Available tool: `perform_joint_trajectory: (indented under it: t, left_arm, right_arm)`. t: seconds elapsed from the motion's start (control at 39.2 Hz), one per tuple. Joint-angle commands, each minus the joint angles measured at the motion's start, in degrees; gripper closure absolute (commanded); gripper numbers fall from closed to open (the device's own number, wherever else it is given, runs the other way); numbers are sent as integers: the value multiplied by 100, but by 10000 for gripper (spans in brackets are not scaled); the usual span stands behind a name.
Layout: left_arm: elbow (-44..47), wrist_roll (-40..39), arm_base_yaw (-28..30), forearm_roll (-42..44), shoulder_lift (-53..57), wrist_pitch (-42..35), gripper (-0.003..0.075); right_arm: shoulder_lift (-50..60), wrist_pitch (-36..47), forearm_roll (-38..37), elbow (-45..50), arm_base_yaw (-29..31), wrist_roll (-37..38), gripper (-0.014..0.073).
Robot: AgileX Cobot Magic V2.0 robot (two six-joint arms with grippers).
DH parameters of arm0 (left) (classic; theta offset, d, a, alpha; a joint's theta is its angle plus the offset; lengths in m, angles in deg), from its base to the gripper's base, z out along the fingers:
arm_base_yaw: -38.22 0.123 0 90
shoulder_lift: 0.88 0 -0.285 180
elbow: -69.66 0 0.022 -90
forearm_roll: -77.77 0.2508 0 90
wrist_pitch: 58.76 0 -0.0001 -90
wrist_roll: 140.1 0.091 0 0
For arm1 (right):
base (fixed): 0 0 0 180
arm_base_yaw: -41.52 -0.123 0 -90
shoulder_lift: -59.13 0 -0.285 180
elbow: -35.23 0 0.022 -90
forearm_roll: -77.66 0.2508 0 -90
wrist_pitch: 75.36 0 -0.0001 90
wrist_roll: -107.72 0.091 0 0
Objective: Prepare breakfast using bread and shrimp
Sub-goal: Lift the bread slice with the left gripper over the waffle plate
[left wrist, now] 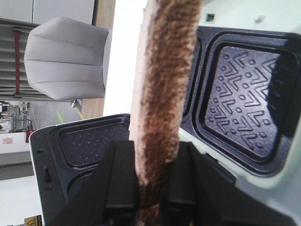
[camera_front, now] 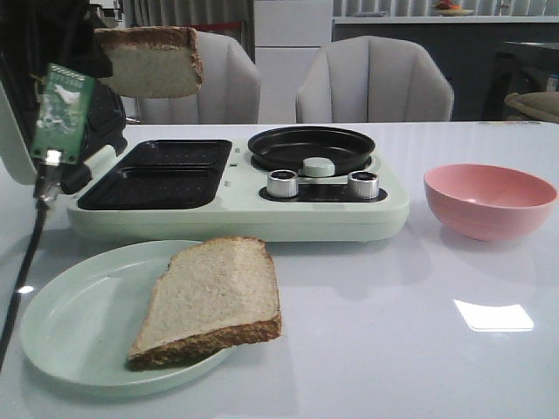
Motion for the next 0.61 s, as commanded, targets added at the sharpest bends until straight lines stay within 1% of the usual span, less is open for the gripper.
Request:
perform_joint_trajectory:
  t: [0.0, 0.13, 0.31, 0.59]
  left_arm:
    - [-469, -77, 178, 252, -70, -336, 603]
    - [-911, -77, 440, 309, -499, -509, 603]
    - [-1417, -77, 703, 711, -1095, -583, 603]
    - [-2344, -77, 1057, 765, -1975, -926, 603]
  right_arm:
    - [123, 434, -48, -92, 31, -53, 454]
    - [123, 434, -48, -92, 31, -53, 454]
    - [123, 434, -48, -92, 31, -53, 454]
    - [123, 434, -48, -92, 31, -53, 454]
